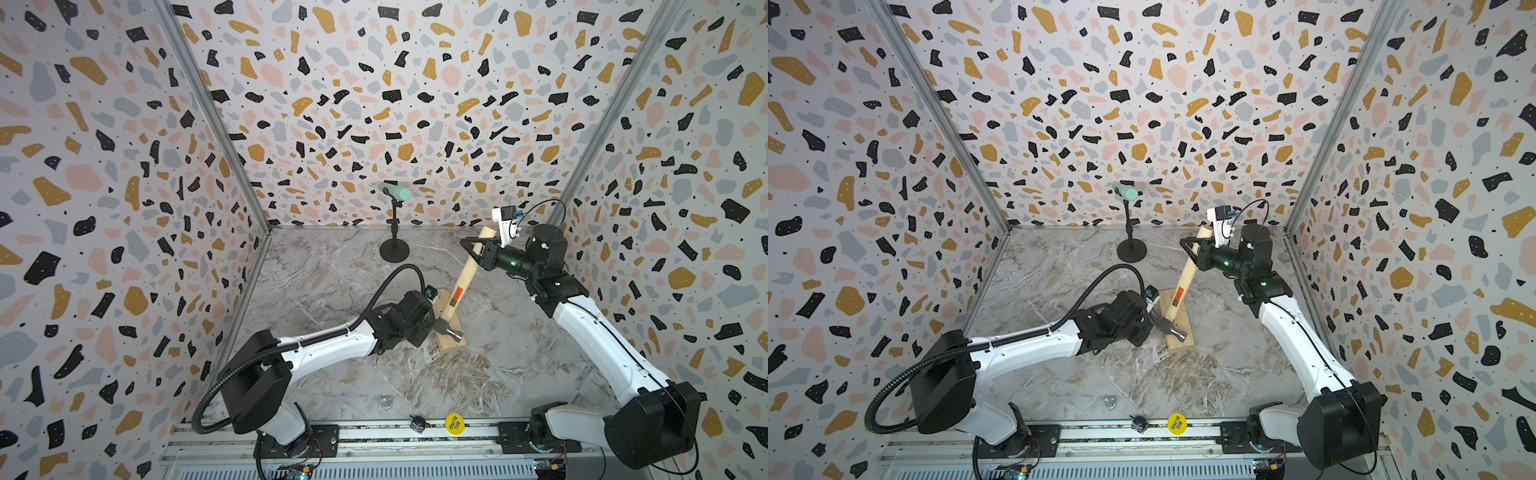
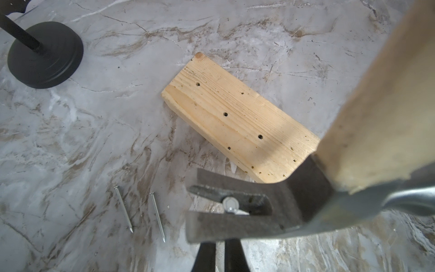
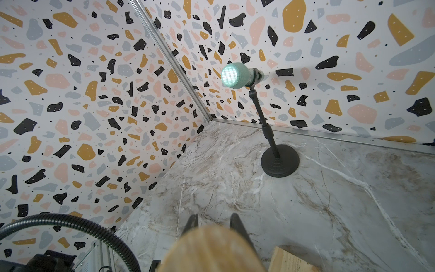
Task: Use a claw hammer to pull out a nail
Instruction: Pick up the nail with the hammer.
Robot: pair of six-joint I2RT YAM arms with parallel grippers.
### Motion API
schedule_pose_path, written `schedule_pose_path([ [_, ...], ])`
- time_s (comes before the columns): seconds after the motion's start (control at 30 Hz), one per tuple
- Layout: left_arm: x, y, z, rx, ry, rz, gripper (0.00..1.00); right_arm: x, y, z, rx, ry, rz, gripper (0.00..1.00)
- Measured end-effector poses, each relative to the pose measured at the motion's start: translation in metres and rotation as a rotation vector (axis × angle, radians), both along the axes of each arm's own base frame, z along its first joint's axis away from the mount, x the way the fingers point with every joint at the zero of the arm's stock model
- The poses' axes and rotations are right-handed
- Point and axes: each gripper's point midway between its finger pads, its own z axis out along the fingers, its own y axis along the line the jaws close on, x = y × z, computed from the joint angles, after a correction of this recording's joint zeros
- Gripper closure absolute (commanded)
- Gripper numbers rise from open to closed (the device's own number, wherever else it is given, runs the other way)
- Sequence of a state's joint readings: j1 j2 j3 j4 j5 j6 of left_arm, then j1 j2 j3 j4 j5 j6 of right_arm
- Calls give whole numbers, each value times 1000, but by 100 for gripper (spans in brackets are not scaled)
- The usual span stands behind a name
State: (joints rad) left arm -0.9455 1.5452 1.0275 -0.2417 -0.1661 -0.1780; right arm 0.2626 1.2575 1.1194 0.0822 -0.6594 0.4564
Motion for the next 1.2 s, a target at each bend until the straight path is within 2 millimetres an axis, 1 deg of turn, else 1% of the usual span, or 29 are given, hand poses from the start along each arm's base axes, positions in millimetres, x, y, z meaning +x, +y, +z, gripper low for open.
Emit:
schedule_pose_path([
  [0.37, 0, 0, 0, 0, -2, -2, 100, 0, 0, 0, 1, -1, 2, 100],
  [0.9, 1, 0, 3, -3, -13, 4, 100, 0, 0, 0, 0, 1, 3, 100],
  [1.2, 8, 6, 8, 7, -44, 39, 100, 0, 0, -1, -2, 3, 2, 100],
])
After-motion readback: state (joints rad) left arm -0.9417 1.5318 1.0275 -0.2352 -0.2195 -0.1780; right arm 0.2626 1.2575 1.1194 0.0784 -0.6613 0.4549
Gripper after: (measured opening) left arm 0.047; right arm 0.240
